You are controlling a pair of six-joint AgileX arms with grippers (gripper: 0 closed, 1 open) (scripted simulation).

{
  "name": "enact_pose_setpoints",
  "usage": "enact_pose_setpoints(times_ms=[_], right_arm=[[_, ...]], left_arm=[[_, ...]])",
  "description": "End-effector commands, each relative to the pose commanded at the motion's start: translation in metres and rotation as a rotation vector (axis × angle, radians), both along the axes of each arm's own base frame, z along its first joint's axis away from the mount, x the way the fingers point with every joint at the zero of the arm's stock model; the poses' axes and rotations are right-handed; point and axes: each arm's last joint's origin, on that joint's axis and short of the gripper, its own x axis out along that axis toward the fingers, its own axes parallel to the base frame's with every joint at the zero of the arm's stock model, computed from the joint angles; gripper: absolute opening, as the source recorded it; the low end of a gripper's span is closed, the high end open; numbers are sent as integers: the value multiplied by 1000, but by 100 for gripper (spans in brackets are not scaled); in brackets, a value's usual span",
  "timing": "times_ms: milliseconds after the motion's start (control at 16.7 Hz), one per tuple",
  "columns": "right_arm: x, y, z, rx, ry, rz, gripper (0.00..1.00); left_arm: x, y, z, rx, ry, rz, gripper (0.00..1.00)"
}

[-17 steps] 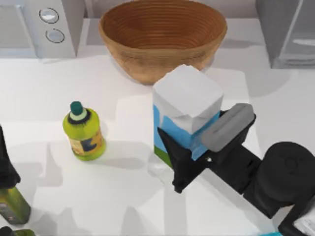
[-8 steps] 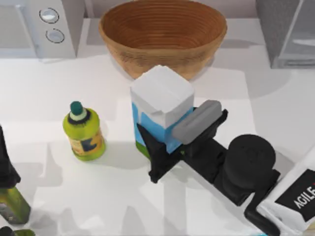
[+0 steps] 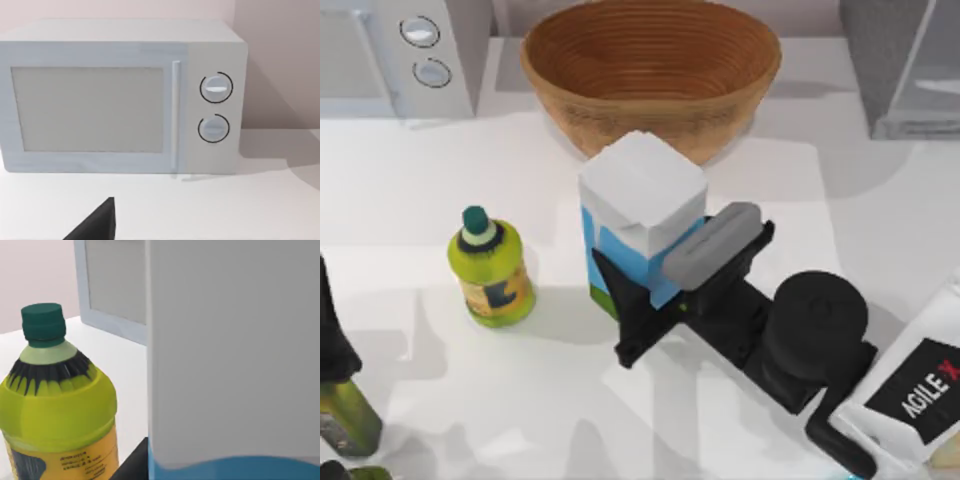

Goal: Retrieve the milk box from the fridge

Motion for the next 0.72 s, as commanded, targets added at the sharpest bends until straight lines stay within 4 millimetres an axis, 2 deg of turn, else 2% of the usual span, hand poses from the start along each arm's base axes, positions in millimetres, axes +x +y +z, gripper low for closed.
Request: enact_pose_setpoints(times_ms=[660,720], right_arm=[[0,0,0,0,0,0,98],[0,0,0,0,0,0,100]], left_arm=[[0,0,0,0,0,0,100],[0,0,0,0,0,0,100]])
